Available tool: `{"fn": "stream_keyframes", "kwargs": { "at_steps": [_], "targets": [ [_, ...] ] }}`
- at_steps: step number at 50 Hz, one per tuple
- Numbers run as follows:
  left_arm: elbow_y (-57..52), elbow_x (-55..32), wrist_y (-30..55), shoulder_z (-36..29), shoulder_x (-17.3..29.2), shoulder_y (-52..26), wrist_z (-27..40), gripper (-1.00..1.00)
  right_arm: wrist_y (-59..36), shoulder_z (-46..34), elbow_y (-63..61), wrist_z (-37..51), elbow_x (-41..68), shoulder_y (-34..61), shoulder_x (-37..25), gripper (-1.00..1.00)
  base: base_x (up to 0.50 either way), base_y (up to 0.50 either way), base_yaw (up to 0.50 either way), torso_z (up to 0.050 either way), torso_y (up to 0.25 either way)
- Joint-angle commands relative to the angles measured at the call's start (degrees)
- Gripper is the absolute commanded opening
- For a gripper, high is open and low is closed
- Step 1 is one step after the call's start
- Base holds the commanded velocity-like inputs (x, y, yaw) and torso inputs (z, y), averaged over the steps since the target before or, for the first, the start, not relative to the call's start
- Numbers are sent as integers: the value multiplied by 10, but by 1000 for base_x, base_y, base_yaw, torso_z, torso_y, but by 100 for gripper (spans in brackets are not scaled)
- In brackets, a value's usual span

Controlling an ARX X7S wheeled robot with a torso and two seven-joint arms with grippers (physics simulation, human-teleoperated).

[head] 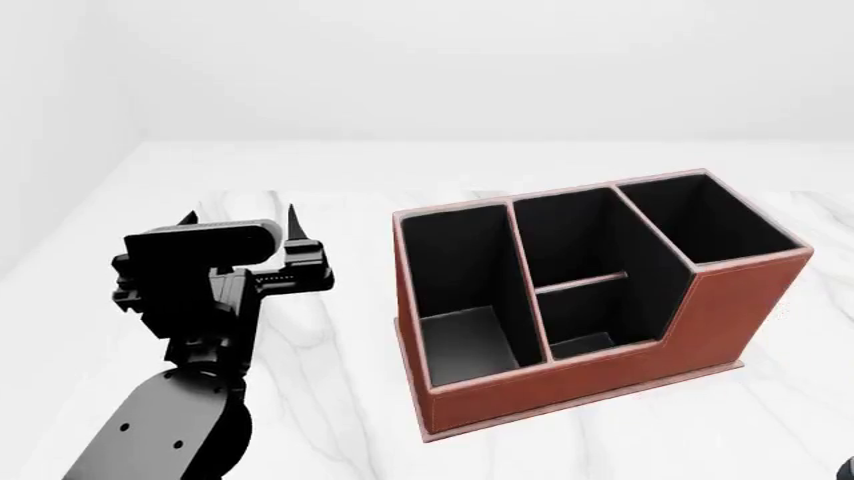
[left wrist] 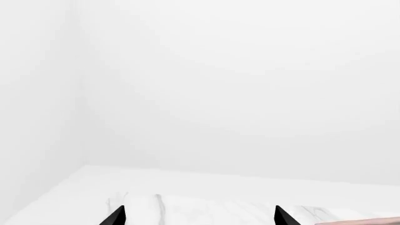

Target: Pick up the book and place it in the left compartment of the caddy.

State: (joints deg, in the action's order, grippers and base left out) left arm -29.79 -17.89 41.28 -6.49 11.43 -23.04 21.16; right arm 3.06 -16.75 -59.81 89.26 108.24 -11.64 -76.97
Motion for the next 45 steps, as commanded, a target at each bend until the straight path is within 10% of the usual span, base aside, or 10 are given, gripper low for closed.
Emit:
{"fn": "stream_keyframes", "kwargs": {
  "at_steps": [1, 19, 45],
  "targets": [
    [5, -4, -2, 1, 1, -2, 4, 100, -142, 392, -2, 7, 14, -324, 208, 100, 0, 0, 0, 0, 0],
    [8, -9, -4, 2, 5, -4, 9, 100, -256, 442, 13, 4, 9, -330, 364, 100, 0, 0, 0, 0, 0],
    [13, -16, -7, -1, 10, -6, 15, 100, -309, 360, 96, -51, -15, -241, 408, 100, 0, 0, 0, 0, 0]
  ]
}}
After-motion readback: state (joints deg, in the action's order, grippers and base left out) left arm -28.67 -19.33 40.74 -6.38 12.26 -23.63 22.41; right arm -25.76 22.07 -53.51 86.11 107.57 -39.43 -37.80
